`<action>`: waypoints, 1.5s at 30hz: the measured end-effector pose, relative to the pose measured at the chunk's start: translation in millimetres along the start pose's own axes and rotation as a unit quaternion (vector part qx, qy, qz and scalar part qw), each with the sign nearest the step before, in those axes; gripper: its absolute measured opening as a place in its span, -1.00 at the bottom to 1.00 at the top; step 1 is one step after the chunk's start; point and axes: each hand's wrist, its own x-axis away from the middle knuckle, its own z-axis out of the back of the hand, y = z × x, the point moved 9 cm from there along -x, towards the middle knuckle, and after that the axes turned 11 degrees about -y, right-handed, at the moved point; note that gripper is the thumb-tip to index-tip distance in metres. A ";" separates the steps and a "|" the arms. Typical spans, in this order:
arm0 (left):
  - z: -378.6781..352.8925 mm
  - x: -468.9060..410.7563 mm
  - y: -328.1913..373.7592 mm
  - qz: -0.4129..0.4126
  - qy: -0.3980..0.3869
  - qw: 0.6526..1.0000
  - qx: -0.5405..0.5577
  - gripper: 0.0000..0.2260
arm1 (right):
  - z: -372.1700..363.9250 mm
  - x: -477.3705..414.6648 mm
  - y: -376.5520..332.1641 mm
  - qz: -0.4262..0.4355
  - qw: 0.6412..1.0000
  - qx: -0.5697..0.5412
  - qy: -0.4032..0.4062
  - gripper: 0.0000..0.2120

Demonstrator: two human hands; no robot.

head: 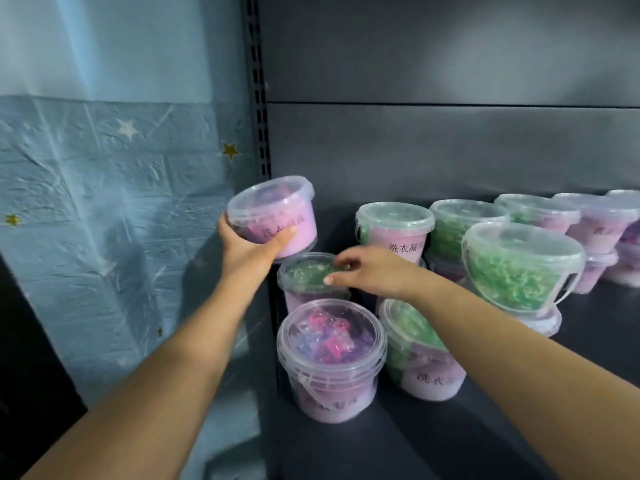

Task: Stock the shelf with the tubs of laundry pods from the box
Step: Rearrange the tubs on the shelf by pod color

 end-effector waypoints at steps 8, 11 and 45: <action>54.2 6.5 -1.3 -0.007 0.027 0.999 -0.037 -0.12 | -27.5 -69.5 -2.7 -0.084 0.993 0.043 -0.066 -0.08; 68.7 14.3 -14.1 0.000 0.027 0.999 -0.025 -0.06 | -35.1 -79.5 2.8 -0.141 0.984 0.043 -0.101 0.05; -49.2 40.7 -83.6 0.138 -0.218 0.964 0.060 0.28 | 69.4 110.6 34.3 -0.061 0.988 -0.089 0.109 -0.48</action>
